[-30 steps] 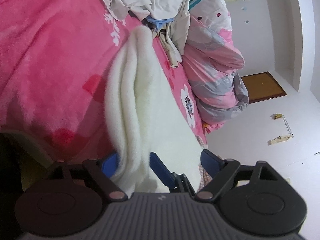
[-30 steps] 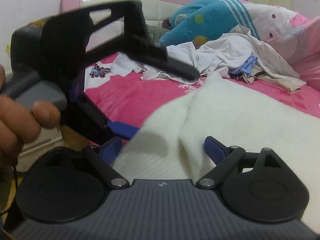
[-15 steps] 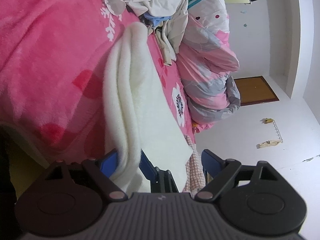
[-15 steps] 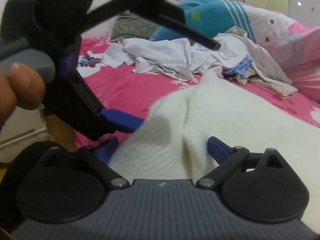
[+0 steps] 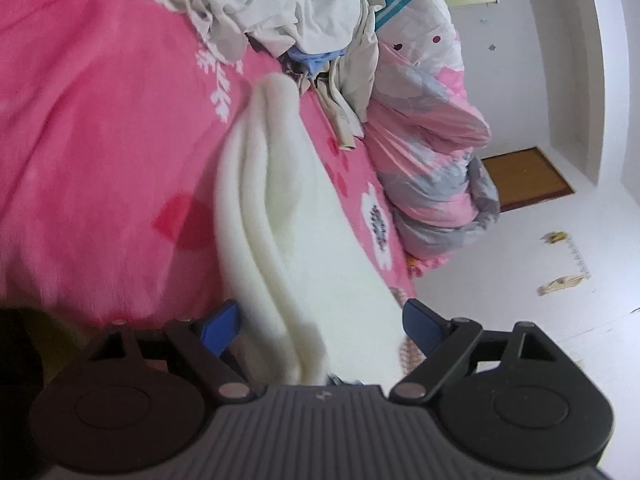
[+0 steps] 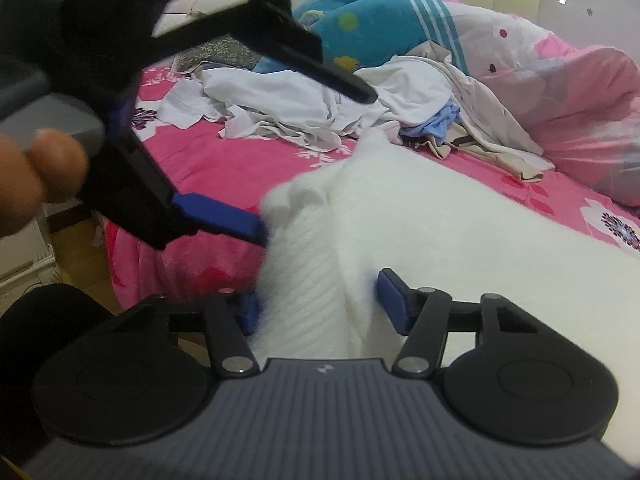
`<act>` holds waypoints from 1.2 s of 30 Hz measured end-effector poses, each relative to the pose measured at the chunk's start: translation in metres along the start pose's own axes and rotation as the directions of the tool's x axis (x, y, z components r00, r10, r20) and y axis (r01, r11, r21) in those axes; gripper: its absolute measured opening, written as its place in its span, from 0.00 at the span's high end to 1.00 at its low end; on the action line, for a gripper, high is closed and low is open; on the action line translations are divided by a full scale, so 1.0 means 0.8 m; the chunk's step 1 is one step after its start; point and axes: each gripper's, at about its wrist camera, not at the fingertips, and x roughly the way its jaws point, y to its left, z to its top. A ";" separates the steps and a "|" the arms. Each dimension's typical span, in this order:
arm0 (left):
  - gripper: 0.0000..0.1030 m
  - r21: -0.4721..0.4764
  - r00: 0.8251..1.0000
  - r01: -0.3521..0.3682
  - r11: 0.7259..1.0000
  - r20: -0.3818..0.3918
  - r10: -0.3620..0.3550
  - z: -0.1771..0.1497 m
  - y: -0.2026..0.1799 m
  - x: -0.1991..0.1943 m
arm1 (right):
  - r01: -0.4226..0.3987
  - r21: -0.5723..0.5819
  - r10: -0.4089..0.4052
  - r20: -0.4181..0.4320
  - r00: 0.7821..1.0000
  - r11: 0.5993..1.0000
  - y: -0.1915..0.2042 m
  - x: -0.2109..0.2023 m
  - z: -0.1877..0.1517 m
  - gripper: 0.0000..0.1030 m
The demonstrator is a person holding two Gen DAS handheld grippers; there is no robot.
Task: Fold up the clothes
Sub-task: 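Close the left gripper on the sweater edge while the right gripper closes beside it, then lift the gripped sweater edge upward with both grippers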
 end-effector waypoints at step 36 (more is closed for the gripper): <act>0.61 -0.027 0.988 -0.145 0.989 0.041 0.146 0.157 -0.032 0.142 | -0.094 0.192 0.089 0.038 0.995 0.977 -0.035 -0.023 -0.010 0.73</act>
